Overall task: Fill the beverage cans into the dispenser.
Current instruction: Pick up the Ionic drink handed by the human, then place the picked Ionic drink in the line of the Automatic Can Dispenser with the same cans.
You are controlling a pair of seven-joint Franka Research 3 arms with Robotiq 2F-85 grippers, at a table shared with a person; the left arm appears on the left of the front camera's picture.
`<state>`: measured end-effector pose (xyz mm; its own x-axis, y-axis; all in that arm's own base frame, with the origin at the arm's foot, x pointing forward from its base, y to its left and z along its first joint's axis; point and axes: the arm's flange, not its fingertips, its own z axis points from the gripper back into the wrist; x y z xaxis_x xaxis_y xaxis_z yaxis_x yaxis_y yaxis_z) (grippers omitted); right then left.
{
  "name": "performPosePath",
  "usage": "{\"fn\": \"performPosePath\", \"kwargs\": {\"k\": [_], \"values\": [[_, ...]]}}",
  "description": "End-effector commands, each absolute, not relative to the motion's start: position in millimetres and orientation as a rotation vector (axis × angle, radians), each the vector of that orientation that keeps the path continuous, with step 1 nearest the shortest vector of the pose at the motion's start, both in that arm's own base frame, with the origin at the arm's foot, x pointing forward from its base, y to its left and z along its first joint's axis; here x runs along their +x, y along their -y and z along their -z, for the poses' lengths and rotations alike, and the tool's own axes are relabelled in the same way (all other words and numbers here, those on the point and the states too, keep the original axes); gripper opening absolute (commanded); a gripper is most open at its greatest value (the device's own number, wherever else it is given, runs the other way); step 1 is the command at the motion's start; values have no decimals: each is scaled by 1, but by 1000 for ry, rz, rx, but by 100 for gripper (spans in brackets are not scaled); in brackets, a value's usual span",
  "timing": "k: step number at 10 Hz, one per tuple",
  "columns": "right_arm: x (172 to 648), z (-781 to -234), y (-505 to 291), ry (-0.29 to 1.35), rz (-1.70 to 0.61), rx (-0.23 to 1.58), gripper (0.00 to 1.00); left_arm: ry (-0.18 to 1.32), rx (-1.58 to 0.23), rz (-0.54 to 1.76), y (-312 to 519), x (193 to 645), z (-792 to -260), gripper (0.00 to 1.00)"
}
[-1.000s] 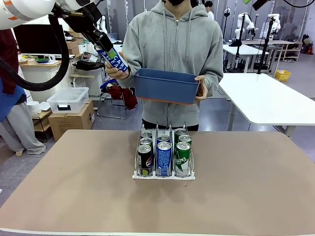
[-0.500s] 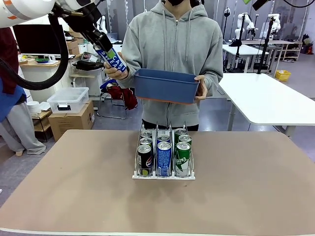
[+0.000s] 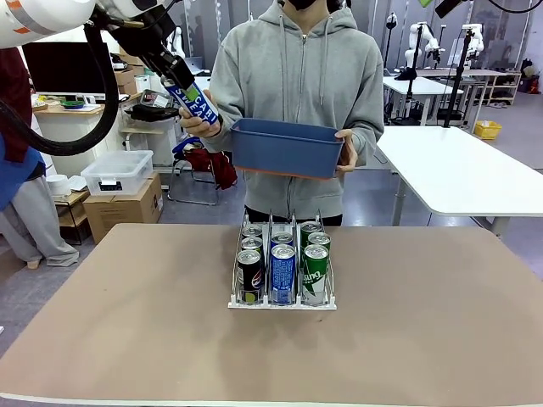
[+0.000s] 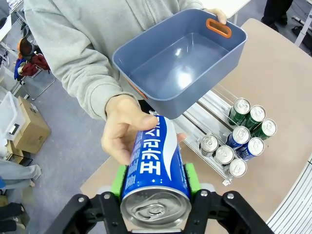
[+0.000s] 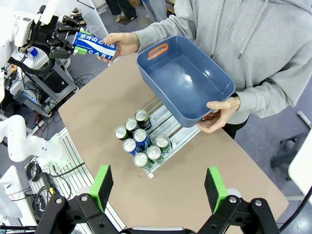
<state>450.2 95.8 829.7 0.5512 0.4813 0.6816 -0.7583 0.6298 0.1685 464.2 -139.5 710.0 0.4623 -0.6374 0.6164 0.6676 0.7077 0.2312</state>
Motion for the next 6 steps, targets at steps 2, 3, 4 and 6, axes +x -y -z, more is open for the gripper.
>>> {"fn": "performPosePath", "kwargs": {"k": [2, 3, 4, 6], "values": [[447, -828, -95, 633, -760, 496, 100, 735, -42, 812, 139, 464, -710, 0], [447, -828, -95, 633, -760, 496, 100, 735, -42, 812, 139, 464, -710, 0], [447, -828, -95, 633, -760, 496, 100, 735, -42, 812, 139, 464, -710, 0], [447, -828, -95, 633, -760, 496, 100, 735, -42, 812, 139, 464, -710, 0]]}}
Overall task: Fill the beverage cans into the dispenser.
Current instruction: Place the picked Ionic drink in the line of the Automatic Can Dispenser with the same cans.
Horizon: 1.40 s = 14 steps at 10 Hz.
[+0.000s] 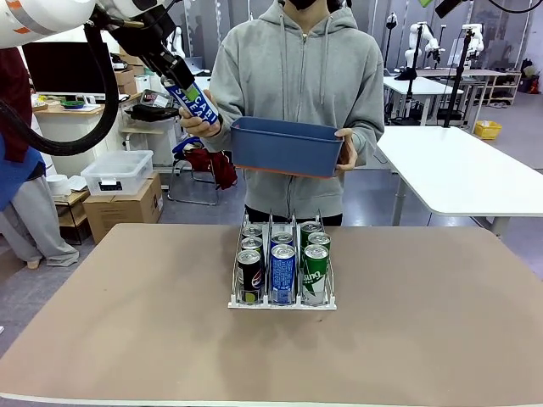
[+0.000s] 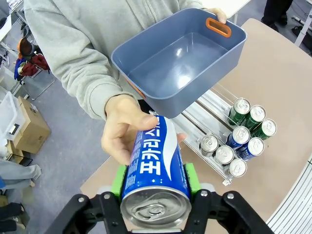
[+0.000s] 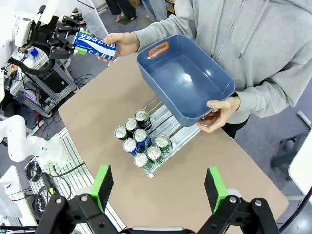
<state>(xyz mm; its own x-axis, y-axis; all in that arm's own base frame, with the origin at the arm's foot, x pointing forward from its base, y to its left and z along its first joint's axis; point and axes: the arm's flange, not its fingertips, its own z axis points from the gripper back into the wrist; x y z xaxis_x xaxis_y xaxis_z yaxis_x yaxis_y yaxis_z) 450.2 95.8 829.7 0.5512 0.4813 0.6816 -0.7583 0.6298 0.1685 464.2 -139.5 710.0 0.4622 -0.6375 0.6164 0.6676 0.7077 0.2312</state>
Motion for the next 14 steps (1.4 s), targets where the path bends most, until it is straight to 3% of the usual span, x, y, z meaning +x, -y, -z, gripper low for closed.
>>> {"fn": "performPosePath", "kwargs": {"k": [1, 14], "values": [[447, -828, -95, 633, -760, 496, 100, 735, -42, 812, 139, 464, -710, 0], [447, -828, -95, 633, -760, 496, 100, 735, -42, 812, 139, 464, -710, 0]]}}
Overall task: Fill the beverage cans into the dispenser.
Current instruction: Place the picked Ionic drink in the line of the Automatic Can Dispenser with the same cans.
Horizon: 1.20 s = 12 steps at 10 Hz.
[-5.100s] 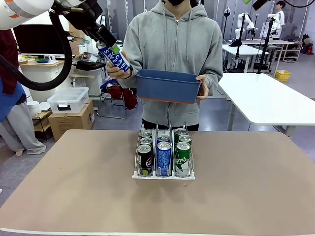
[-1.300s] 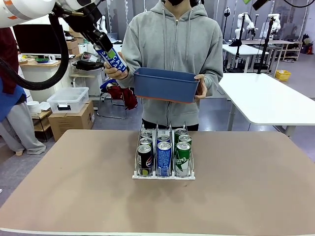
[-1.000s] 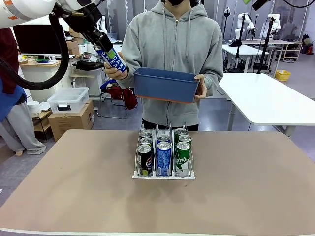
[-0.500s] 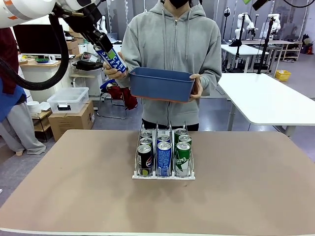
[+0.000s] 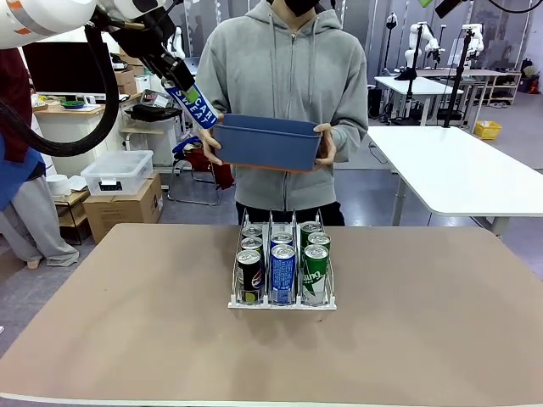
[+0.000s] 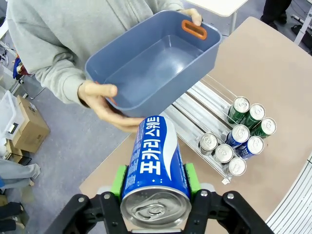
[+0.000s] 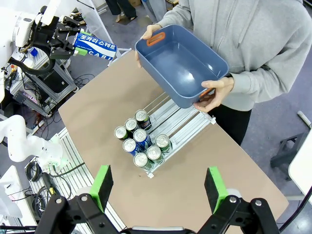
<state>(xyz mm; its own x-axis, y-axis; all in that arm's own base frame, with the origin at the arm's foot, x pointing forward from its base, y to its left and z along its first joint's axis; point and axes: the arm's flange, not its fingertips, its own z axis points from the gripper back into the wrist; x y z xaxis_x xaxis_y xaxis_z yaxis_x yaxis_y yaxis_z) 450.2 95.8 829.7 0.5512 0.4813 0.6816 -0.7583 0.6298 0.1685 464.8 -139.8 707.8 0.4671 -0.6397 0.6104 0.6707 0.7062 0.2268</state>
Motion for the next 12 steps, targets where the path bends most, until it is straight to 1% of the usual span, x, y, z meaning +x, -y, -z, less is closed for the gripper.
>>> {"fn": "performPosePath", "kwargs": {"k": [1, 7, 8, 9, 10, 12], "values": [[447, -828, -95, 633, -760, 496, 100, 735, -42, 812, 139, 464, -710, 0], [447, -828, -95, 633, -760, 496, 100, 735, -42, 812, 139, 464, -710, 0], [447, -828, -95, 633, -760, 496, 100, 728, -47, 804, 140, 465, -708, 57], [447, -828, -95, 633, -760, 496, 100, 598, -60, 710, 140, 467, -704, 57], [447, -828, -95, 633, -760, 496, 100, 552, -58, 672, 145, 463, -699, 57], [447, -828, -95, 633, -760, 496, 100, 533, -40, 652, 150, 440, -691, 57]]}}
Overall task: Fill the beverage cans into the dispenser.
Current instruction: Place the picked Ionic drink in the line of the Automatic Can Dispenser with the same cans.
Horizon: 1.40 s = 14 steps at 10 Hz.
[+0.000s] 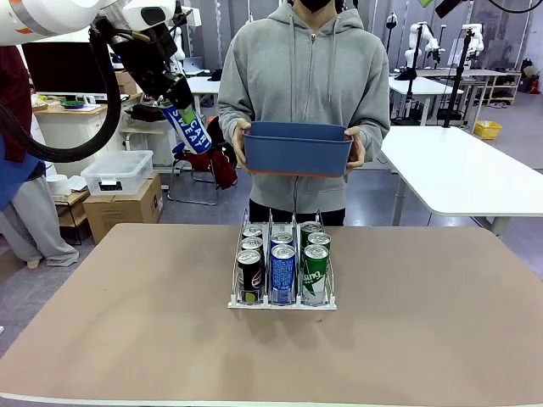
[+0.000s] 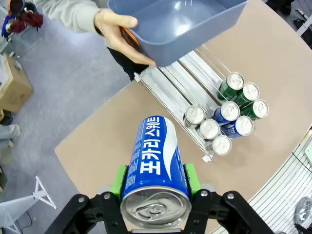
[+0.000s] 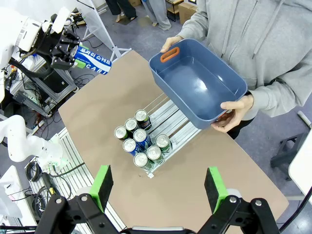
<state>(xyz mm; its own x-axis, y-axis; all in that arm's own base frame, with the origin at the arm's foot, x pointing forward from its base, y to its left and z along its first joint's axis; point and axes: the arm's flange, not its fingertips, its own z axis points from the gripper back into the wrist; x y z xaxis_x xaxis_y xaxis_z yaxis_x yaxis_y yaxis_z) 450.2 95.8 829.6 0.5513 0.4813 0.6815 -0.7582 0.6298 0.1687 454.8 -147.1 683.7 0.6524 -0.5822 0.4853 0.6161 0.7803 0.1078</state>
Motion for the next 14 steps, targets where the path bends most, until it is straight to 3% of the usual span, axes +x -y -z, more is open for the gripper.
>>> {"fn": "performPosePath", "kwargs": {"k": [1, 2, 7, 14], "values": [[447, -828, -95, 633, -760, 496, 100, 543, 14, 622, 157, 423, -681, 57], [447, -828, -95, 633, -760, 496, 100, 546, 80, 670, 159, 413, -667, 57], [447, -828, -95, 633, -760, 496, 100, 492, 63, 774, 162, 367, -622, 57], [447, -828, -95, 633, -760, 496, 100, 446, 49, 764, 172, 379, -620, 57]]}}
